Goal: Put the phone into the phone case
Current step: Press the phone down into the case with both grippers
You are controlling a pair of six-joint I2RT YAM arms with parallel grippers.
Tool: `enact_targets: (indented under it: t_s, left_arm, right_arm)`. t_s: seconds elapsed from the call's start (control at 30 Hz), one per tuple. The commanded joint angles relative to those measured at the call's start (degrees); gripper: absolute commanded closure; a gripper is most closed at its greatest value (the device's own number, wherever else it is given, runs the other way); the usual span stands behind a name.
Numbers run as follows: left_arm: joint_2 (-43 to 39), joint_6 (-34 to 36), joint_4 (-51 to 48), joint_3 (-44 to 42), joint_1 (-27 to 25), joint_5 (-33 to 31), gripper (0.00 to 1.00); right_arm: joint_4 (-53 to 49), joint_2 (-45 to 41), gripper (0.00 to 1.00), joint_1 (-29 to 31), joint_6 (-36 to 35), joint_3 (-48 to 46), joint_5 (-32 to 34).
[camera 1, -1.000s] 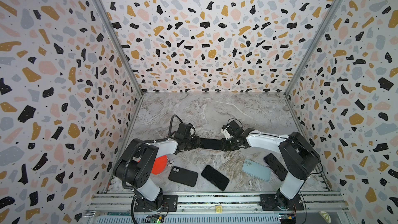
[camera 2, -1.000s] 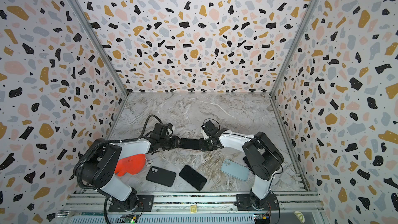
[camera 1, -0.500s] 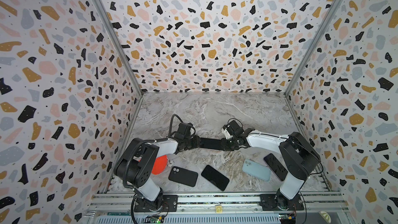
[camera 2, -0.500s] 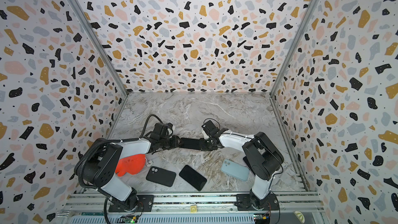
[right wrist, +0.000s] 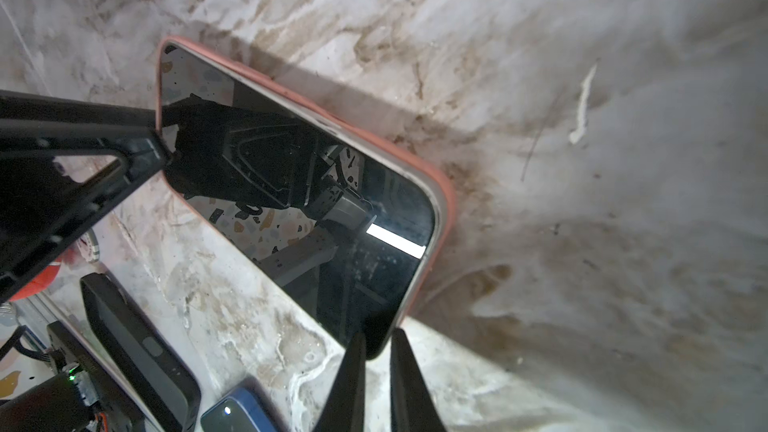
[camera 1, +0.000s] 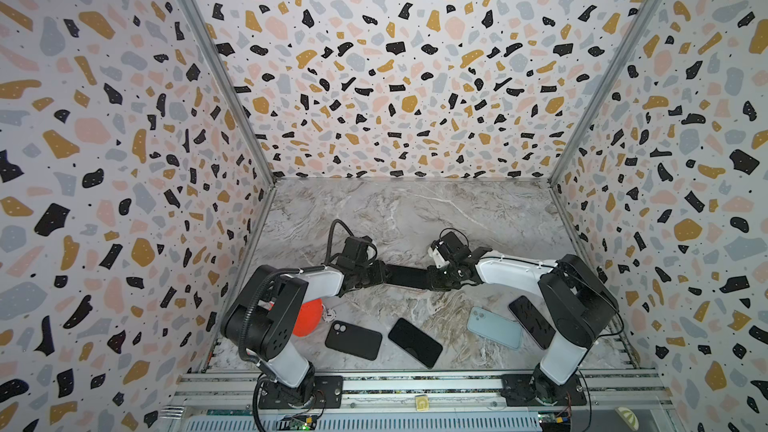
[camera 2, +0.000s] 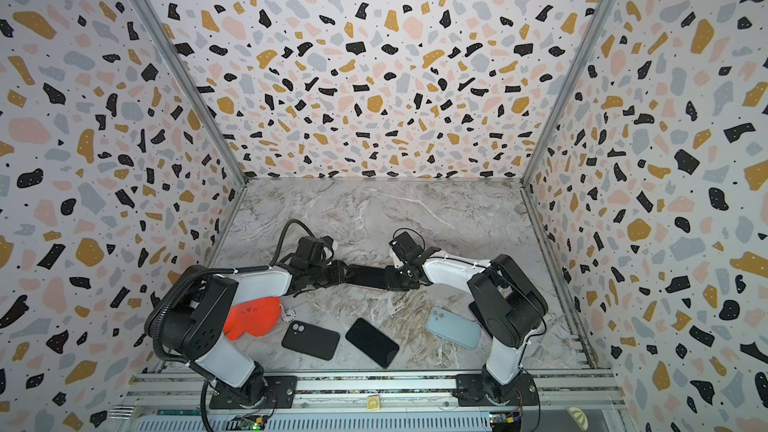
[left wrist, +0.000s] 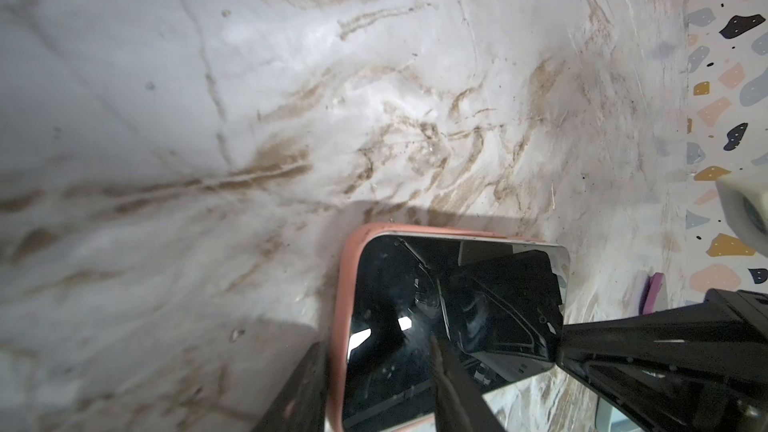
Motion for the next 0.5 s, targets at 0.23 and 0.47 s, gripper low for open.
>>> enact_targets:
  t_s: [0.23, 0.47]
  left_arm:
    - [2.8, -0.9, -0.2, -1.2, -1.7, 2.6, 0.58]
    - [3.0, -1.3, 0.2, -1.2, -2.1, 2.6, 0.58]
  right_arm:
    - [6.8, 4.7, 0.89, 3.0, -0.2, -1.1, -4.7]
    - [7.7, 5.1, 0.89, 3.1, 0.3, -1.2, -5.1]
